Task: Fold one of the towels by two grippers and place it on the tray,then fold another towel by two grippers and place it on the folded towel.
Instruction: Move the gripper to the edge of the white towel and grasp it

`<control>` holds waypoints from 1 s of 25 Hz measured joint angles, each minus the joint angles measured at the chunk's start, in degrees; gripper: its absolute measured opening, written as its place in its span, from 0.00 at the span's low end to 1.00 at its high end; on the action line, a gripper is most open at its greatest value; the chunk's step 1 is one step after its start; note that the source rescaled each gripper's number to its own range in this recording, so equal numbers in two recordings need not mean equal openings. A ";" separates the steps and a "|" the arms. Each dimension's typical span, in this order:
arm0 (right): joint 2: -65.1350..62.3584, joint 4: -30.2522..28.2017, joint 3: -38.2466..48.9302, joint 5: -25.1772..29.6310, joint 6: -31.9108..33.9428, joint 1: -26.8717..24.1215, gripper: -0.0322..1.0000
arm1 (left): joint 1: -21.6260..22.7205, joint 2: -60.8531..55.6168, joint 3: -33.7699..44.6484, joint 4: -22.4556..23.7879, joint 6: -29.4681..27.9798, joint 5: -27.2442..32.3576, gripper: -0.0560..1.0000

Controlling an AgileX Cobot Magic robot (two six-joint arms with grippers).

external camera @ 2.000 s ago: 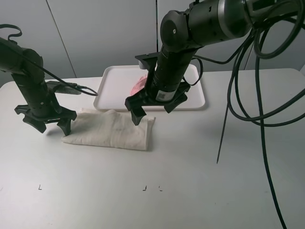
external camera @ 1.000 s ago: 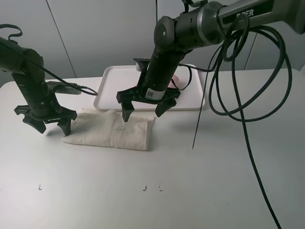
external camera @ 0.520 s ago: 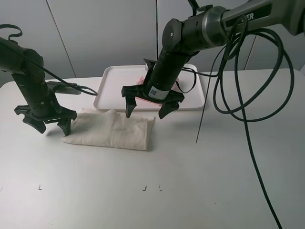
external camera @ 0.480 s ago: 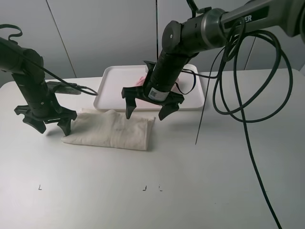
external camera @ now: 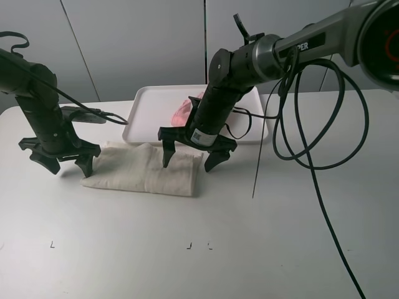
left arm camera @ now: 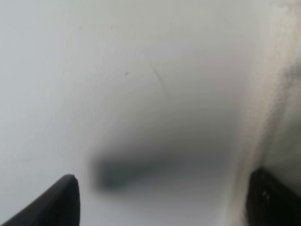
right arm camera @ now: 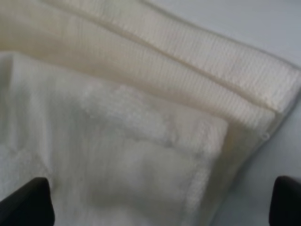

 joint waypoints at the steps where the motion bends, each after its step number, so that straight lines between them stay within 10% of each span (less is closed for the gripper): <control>1: 0.10 0.10 0.00 0.00 0.00 0.00 1.00 | 0.00 0.00 0.00 0.00 0.00 0.00 0.93; 11: 1.27 -1.40 -1.11 -0.23 0.64 1.42 0.99 | 0.00 0.00 0.00 0.00 0.00 -0.10 0.93; 14: 1.49 -3.94 -1.11 -0.23 2.06 1.57 0.79 | 0.00 0.00 0.00 0.00 0.00 -0.10 0.93; 20: 2.30 -6.39 -1.11 -0.97 2.75 1.57 0.07 | 0.00 0.00 0.00 0.00 0.00 -0.10 0.93; 25: 2.32 -6.28 -1.11 -0.97 1.93 1.57 0.04 | 0.00 0.00 0.00 0.00 0.00 -0.10 0.93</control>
